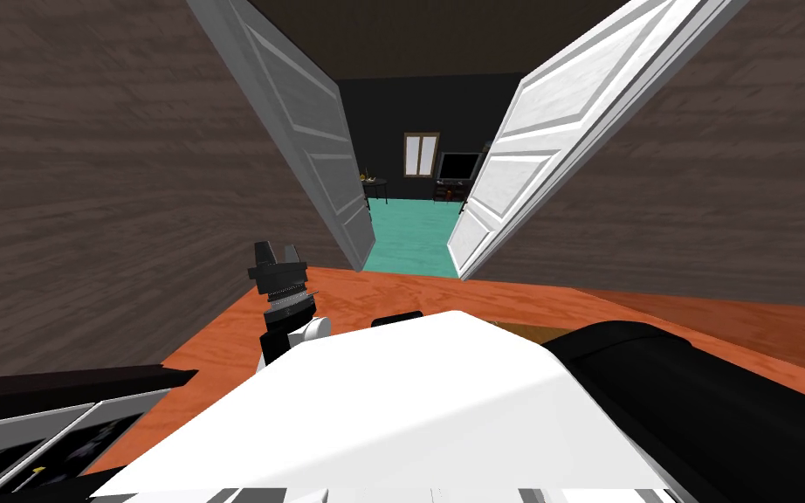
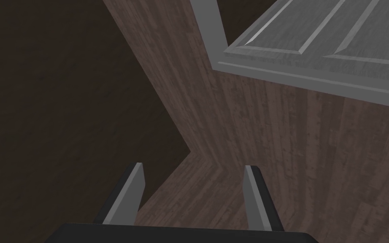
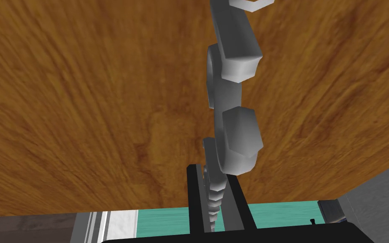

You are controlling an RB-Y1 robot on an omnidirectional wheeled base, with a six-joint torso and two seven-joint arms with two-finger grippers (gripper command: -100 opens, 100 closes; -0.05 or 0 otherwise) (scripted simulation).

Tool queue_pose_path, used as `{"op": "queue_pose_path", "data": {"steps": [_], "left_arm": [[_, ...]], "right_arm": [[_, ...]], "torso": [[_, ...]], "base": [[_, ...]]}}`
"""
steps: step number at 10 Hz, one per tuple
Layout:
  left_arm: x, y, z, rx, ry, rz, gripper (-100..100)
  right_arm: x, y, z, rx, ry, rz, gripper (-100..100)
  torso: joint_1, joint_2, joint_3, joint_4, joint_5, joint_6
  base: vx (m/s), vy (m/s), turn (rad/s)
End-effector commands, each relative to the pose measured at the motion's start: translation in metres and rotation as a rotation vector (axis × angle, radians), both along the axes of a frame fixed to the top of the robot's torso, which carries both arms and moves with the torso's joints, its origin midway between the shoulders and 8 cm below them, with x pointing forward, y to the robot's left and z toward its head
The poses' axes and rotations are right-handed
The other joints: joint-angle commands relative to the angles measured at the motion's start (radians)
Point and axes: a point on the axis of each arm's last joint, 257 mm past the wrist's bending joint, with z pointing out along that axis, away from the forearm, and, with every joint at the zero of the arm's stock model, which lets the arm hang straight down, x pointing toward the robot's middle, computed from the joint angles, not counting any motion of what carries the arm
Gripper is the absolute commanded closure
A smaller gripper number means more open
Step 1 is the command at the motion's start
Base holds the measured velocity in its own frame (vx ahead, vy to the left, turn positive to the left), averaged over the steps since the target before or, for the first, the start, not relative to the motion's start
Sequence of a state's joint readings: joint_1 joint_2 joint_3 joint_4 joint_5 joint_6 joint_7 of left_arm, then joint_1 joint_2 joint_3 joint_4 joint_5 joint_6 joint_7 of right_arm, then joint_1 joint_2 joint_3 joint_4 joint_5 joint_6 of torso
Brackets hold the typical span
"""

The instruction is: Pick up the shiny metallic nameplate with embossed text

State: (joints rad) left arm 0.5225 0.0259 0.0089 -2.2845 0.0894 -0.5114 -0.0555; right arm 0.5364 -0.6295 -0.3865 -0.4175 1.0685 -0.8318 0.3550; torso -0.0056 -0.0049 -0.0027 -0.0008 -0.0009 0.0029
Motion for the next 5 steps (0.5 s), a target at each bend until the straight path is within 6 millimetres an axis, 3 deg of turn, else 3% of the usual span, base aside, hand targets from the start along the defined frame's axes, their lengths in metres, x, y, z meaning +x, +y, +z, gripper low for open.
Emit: {"op": "queue_pose_path", "data": {"steps": [1, 3, 5], "left_arm": [[0.000, 0.000, 0.000, 0.000, 0.000, 0.000, 0], [0.000, 0.000, 0.000, 0.000, 0.000, 0.000, 0], [0.000, 0.000, 0.000, 0.000, 0.000, 0.000, 0]], "right_arm": [[-0.009, 0.003, 0.002, 0.001, 0.000, -0.002, 100], [-0.024, 0.008, 0.007, 0.003, 0.000, -0.002, 100], [-0.023, 0.007, 0.007, 0.002, 0.001, -0.006, 100]], "torso": [[0.000, 0.000, 0.000, 0.000, 0.000, 0.000], [0.000, 0.000, 0.000, 0.000, 0.000, 0.001], [0.000, 0.000, 0.000, 0.000, 0.000, 0.000]], "base": [[0.037, -0.016, 0.003], [0.054, -0.013, -0.006], [0.029, -0.004, -0.005]]}}
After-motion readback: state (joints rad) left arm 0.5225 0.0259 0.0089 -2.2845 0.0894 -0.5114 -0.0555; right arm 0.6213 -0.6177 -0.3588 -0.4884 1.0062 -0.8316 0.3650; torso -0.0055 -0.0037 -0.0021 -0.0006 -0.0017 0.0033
